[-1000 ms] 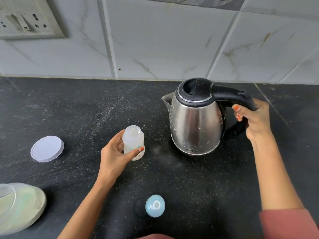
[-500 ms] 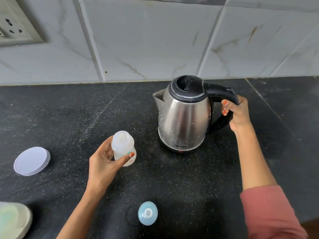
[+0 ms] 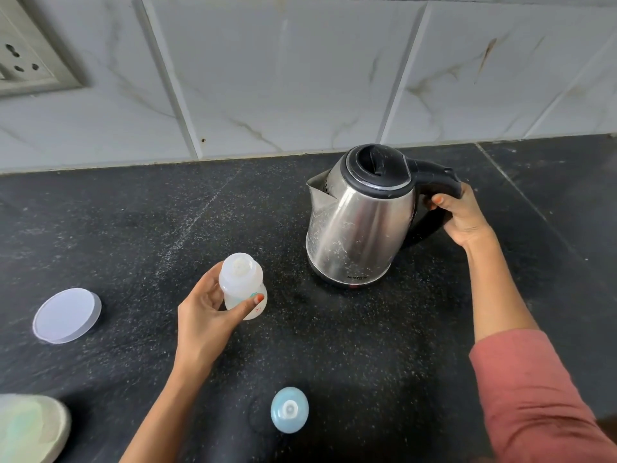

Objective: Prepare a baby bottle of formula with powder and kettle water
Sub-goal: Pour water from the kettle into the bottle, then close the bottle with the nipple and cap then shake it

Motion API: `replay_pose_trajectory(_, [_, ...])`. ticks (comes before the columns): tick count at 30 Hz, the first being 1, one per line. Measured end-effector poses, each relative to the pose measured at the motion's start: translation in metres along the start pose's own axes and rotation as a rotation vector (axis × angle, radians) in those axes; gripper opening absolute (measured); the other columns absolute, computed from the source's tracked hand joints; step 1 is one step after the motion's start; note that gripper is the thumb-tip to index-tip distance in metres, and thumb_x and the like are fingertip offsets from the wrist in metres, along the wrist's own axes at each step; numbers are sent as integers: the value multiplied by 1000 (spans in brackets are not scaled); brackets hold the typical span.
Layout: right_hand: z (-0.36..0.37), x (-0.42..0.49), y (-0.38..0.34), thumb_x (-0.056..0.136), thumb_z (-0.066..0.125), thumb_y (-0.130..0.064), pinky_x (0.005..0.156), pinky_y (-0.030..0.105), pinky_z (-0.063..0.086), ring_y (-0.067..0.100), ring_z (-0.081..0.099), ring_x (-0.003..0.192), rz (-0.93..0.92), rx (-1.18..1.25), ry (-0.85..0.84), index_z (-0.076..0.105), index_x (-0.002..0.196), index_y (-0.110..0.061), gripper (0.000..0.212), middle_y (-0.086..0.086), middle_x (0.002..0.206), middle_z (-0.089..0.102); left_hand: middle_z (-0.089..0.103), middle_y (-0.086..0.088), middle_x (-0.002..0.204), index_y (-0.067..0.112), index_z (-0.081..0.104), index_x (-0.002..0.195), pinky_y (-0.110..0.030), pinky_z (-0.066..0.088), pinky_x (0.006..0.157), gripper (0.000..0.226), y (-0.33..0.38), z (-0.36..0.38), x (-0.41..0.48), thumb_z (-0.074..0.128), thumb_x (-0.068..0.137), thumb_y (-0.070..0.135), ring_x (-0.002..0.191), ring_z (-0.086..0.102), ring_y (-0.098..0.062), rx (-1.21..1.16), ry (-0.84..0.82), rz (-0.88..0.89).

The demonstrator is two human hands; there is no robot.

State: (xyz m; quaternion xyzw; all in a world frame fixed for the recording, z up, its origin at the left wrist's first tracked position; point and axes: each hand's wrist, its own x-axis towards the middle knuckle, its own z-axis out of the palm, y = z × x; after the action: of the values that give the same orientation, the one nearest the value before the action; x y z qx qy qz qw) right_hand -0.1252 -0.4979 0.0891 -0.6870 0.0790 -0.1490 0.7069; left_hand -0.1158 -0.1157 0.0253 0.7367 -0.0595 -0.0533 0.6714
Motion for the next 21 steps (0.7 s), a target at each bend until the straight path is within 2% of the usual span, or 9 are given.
replay_pose_trajectory(3, [-4, -2, 0, 45, 84, -50, 85, 22, 49, 1, 63, 86, 5, -42, 75, 73, 78, -30, 40, -15, 80, 72, 68, 12, 110, 41, 59, 107, -40, 50, 93, 63, 1, 2, -1, 81, 49, 30, 103, 65, -9, -5, -19, 16])
replay_pose_trajectory(5, [-2, -7, 1, 67, 76, -28, 94, 31, 44, 2, 62, 90, 1, -71, 132, 69, 83, -27, 17, -16, 81, 72, 68, 13, 109, 41, 59, 107, -38, 50, 93, 62, 1, 1, -5, 81, 50, 28, 103, 65, -9, 0, -26, 31])
replay_pose_trajectory(7, [1, -12, 2, 79, 65, -11, 97, 34, 40, 5, 60, 95, -15, -112, 188, 65, 89, -27, 19, -14, 86, 71, 69, 17, 107, 42, 59, 107, -32, 52, 92, 62, 1, -2, -10, 81, 51, 28, 102, 65, -7, 6, -28, 44])
replay_pose_trajectory(10, [7, -21, 0, 78, 68, -17, 96, 27, 42, 8, 57, 106, 4, -178, 333, 64, 102, -24, 25, -7, 104, 66, 68, 24, 104, 43, 58, 106, -22, 51, 90, 62, 2, -6, -17, 81, 51, 28, 102, 64, -3, 14, -29, 60])
replay_pose_trajectory(12, [12, -31, -1, 76, 71, -17, 91, 19, 46, 3, 58, 104, -15, -222, 453, 62, 111, -20, 36, -3, 111, 65, 67, 27, 103, 42, 58, 106, -17, 49, 90, 62, 2, -10, -25, 81, 51, 27, 101, 63, -1, 14, -25, 68])
replay_pose_trajectory(15, [20, -55, 2, 75, 71, -11, 88, 17, 49, 3, 61, 95, -62, -210, 623, 62, 111, -13, 37, -1, 104, 65, 66, 30, 102, 43, 57, 106, -13, 48, 87, 62, 0, -17, -41, 81, 51, 29, 101, 63, 2, 22, -19, 81])
replay_pose_trajectory(17, [26, -71, 7, 75, 71, -10, 85, 18, 50, 6, 62, 91, -46, -194, 646, 63, 109, -10, 34, -2, 96, 65, 66, 30, 103, 44, 57, 106, -13, 48, 87, 62, -2, -21, -50, 81, 51, 30, 101, 63, 1, 26, -10, 83])
replay_pose_trajectory(21, [50, -103, 16, 76, 69, -5, 73, 11, 48, -1, 64, 80, 17, -182, 523, 65, 100, -12, 26, -4, 88, 66, 65, 31, 103, 49, 58, 103, -11, 48, 86, 60, -10, -28, -65, 83, 54, 26, 101, 62, 3, 42, 9, 86])
